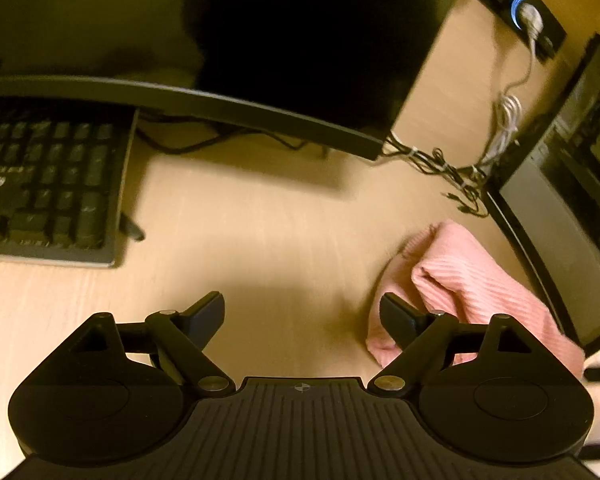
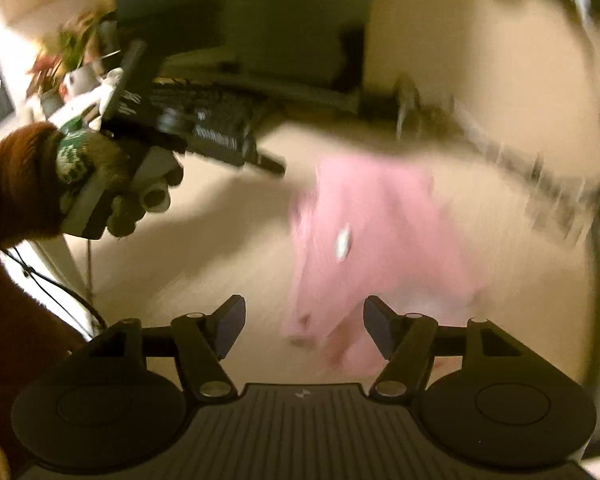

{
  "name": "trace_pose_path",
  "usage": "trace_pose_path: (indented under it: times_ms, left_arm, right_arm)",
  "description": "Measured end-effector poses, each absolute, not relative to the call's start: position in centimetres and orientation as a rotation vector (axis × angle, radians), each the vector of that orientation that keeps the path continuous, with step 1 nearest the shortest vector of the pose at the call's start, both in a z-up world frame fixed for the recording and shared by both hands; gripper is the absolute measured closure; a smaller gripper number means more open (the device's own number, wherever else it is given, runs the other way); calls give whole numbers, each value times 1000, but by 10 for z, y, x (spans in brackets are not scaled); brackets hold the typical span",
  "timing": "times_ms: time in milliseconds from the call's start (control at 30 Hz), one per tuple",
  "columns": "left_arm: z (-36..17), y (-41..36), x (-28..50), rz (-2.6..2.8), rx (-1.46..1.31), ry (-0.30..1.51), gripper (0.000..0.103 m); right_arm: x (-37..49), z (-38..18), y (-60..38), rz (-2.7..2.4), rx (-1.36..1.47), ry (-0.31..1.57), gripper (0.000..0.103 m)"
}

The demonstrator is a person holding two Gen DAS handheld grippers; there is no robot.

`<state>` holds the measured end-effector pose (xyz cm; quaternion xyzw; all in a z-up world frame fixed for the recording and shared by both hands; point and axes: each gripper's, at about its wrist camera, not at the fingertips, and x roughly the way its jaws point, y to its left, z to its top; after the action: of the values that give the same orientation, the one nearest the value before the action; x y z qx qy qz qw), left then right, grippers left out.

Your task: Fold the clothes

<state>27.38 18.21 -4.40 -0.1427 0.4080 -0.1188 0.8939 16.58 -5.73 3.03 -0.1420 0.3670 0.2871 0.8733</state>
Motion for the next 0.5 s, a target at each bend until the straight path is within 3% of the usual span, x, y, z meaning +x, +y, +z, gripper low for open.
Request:
trace_pose_path:
  times_ms: [133,267,333,400,467,500]
  left_arm:
    - [-43,179,271,-262,-338,853,14]
    - [-41,169,267,-288,-318,852,14]
    - [-40,169,263,-288,-314,853,13]
    - [-40,171,261,-279,-322,858,13]
    - [-42,173,260,-278,-337,863,13]
    - [-42,174,259,-278,-344,866,13]
  right_arm:
    - [168,25,-33,517,-501,622,37]
    - [186,-16,-5,456,-639,631,36]
    - [192,-27,1,454,-677,663,31]
    - [197,-36,6,454,-710,691,17]
    - [199,-38,7,459,-713,697,16]
    - [201,-38,6,457,-692,698,22]
